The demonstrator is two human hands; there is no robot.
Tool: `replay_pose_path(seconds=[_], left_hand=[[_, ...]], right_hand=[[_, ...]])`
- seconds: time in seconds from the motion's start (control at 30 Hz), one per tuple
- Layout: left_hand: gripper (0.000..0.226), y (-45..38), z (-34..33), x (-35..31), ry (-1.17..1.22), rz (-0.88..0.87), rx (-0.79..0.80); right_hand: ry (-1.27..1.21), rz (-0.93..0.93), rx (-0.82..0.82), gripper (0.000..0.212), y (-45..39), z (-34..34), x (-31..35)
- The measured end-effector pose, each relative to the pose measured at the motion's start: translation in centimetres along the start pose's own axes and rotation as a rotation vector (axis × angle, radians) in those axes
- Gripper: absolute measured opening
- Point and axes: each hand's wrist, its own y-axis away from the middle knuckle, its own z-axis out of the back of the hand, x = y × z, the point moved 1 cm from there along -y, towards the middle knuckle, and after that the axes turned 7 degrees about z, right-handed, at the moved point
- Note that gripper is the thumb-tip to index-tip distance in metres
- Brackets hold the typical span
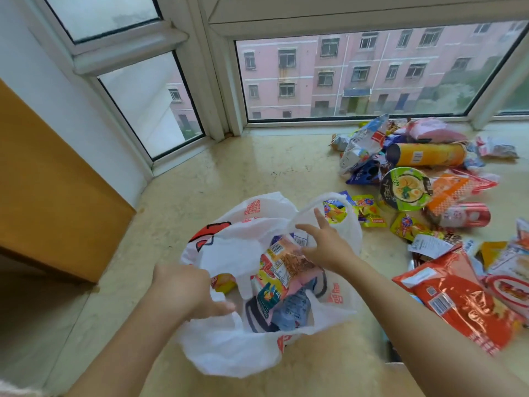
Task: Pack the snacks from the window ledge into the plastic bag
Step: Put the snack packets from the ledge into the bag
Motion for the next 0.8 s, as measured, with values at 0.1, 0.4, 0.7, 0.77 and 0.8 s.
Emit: replay_pose_path(seconds=[0.1,0.4,0.7,0.77,0.8], left_hand=[[0.053,-3.0,0.7,-3.2,-0.1,0.072,-0.171],[0.079,-8.0,-4.9,-5.9,-0.217,-0.045,-0.431],[0.077,-8.1,-0.3,0.4,-0.106,0.121,-0.563],[0.076,-7.2,0.0,-0.7,-0.053,0.053,-0.558],[0.074,-6.7,0.1,-1.5,-0.041,0.036,-0.568]], right_hand=[[-0.428,-0.031,-0.092,0.053,-1.4,0.5,1.1],[-0.607,-0.112,-0.259,0.073,-3.8,4.5,1.0],[-0.55,0.017,-0.323,0.074,-5.5,8.8,-0.1],[-0.494,0.046,-0.33,0.067,-4.5,9.3,-0.8],[-0.36,0.102,-0.37,0.061,-3.5,9.5,-1.1]])
